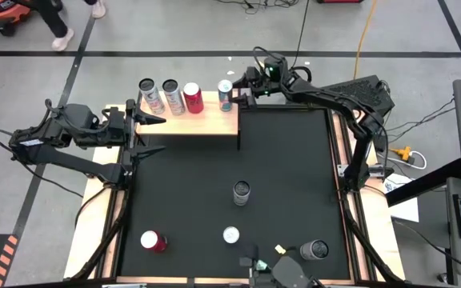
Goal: Place canned beverage on shelf
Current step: Adjust the red black soda can on the shelf
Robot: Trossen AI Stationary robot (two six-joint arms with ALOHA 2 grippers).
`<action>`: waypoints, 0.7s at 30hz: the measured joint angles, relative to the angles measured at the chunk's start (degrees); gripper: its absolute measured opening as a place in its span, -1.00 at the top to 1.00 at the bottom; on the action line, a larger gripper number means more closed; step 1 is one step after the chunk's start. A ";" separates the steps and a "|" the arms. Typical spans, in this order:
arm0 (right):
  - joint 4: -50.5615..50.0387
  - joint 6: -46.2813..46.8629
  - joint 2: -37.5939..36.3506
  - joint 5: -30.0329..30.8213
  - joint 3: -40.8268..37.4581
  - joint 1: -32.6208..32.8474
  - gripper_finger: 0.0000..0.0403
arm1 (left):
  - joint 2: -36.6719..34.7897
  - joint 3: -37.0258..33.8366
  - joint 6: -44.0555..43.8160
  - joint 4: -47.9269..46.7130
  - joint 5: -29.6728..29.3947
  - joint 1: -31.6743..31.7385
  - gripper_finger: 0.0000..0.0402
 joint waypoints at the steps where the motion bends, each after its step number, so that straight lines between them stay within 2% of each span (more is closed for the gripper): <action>1: -0.38 0.69 -0.54 0.00 0.00 0.01 -0.44 | 0.00 0.00 -0.01 0.00 0.01 0.00 -0.83; 7: -3.73 4.83 -4.59 -0.02 0.00 0.32 -0.44 | -0.01 0.00 0.39 -0.30 0.00 0.00 -0.83; 15: -7.18 2.84 -10.10 0.01 0.00 1.14 -0.44 | 0.00 0.00 0.44 -1.63 0.02 0.00 -0.83; 21: -7.18 3.65 -11.17 0.01 0.02 1.51 -0.32 | 0.00 0.00 0.39 -1.60 0.02 0.00 -0.83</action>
